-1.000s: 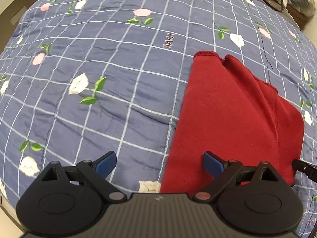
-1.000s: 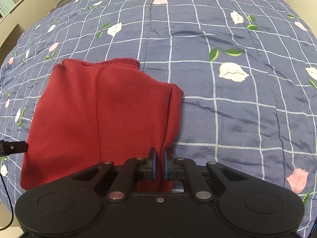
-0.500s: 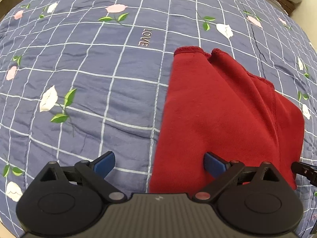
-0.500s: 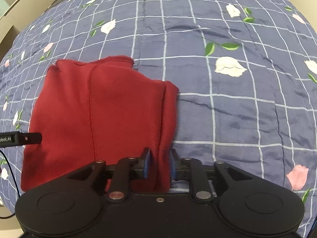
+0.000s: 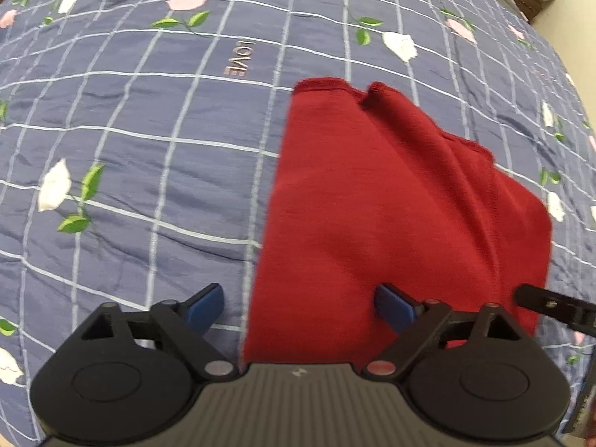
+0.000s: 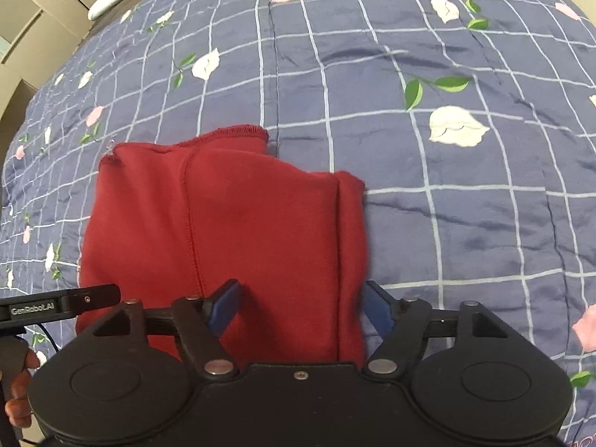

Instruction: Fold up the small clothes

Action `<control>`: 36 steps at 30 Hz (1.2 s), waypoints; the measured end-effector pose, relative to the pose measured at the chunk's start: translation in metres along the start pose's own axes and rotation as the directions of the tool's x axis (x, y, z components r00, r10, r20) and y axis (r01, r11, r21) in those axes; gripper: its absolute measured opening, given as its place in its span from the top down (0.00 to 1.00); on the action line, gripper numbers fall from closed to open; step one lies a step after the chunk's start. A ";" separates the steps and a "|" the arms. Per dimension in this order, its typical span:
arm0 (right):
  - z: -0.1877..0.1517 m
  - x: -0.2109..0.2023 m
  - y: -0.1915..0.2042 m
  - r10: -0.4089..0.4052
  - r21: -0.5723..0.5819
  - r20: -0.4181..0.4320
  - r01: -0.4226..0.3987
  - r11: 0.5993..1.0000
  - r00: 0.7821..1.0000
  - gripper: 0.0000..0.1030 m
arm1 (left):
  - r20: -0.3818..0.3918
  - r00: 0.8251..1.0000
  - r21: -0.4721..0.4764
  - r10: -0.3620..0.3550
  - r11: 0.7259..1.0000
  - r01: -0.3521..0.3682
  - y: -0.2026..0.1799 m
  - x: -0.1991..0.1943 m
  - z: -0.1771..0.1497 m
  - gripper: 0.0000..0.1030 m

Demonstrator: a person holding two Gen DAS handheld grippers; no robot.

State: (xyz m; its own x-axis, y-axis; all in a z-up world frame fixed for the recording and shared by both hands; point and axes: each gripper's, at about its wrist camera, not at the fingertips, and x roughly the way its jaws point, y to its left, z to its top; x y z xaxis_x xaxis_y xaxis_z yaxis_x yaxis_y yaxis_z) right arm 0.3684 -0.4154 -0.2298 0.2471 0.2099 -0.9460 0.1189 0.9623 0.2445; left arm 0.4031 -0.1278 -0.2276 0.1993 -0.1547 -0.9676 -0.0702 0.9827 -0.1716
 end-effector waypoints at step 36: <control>-0.028 -0.077 0.062 0.055 -0.055 0.217 -0.044 0.998 0.975 0.90 | 0.103 0.994 0.169 -0.038 0.985 0.020 -0.032 -0.080 -0.008 0.79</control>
State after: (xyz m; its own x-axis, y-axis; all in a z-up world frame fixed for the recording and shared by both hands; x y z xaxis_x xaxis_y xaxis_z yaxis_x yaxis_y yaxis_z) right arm 0.3299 -0.3670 -0.1482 0.4560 0.2202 -0.8623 0.0548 0.9601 0.2741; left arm 0.3814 -0.1477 -0.1461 0.3019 -0.1803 -0.9361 0.1000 0.9825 -0.1569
